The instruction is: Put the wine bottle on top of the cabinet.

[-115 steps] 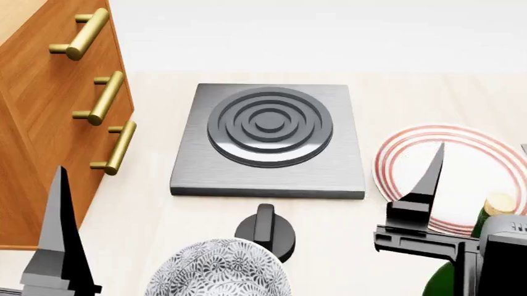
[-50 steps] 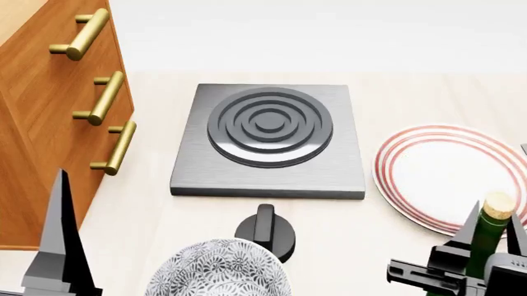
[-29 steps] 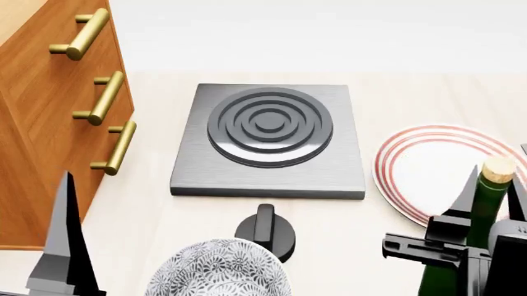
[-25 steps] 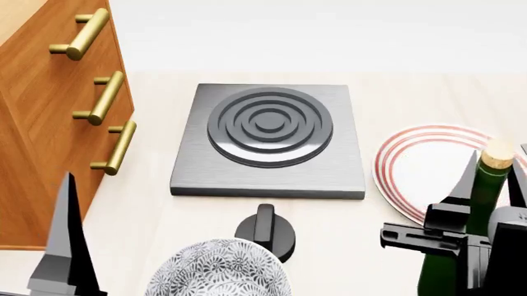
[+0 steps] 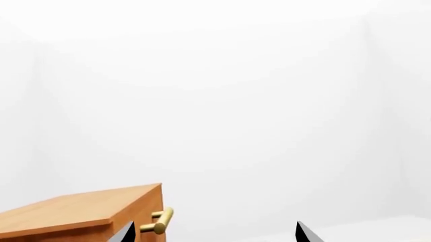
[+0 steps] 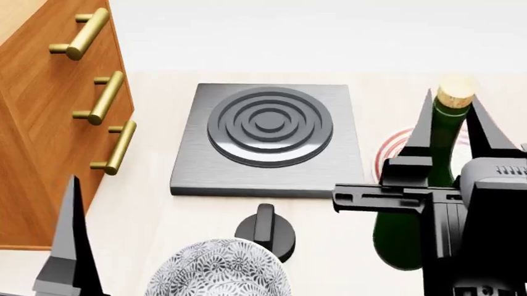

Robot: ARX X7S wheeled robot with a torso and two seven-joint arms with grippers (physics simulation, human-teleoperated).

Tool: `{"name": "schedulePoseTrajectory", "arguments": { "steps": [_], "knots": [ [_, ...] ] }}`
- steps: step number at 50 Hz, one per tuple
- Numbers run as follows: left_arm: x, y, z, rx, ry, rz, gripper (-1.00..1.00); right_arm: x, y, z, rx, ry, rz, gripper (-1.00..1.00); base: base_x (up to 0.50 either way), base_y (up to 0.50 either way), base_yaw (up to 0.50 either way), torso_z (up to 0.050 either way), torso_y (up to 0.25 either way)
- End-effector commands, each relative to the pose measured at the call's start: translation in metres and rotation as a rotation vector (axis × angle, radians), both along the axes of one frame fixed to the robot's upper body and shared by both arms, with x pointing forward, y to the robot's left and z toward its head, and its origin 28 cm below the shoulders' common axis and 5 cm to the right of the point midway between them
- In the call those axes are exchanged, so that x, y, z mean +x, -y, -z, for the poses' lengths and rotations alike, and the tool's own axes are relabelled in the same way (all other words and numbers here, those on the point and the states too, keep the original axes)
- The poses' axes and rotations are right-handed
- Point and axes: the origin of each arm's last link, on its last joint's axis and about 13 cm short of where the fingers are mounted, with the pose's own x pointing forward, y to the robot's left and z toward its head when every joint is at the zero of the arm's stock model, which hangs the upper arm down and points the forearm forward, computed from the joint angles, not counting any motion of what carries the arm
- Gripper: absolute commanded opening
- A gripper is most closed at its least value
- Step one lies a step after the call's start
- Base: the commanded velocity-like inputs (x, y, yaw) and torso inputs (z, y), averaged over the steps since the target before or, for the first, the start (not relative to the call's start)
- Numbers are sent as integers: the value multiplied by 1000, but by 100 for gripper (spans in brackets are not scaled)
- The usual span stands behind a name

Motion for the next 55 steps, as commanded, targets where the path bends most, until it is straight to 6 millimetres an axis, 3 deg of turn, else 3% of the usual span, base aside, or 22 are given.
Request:
{"name": "schedulePoseTrajectory", "arguments": {
  "steps": [1, 19, 46, 55],
  "knots": [
    [0, 1, 1, 6, -10, 13, 100, -6, -12, -19, 26, 64, -100, -100, 0, 0, 0, 0, 0],
    [-2, 9, 7, 31, -52, 73, 100, -7, -34, -34, 30, 93, -244, -100, 0, 0, 0, 0, 1],
    [-2, 21, 14, 39, -76, 136, 100, 5, -63, -30, 8, 79, -371, -100, 0, 0, 0, 0, 0],
    [0, 36, 14, 46, -90, 197, 100, 10, -67, -33, 18, 84, -378, -100, 0, 0, 0, 0, 1]
  ]
}}
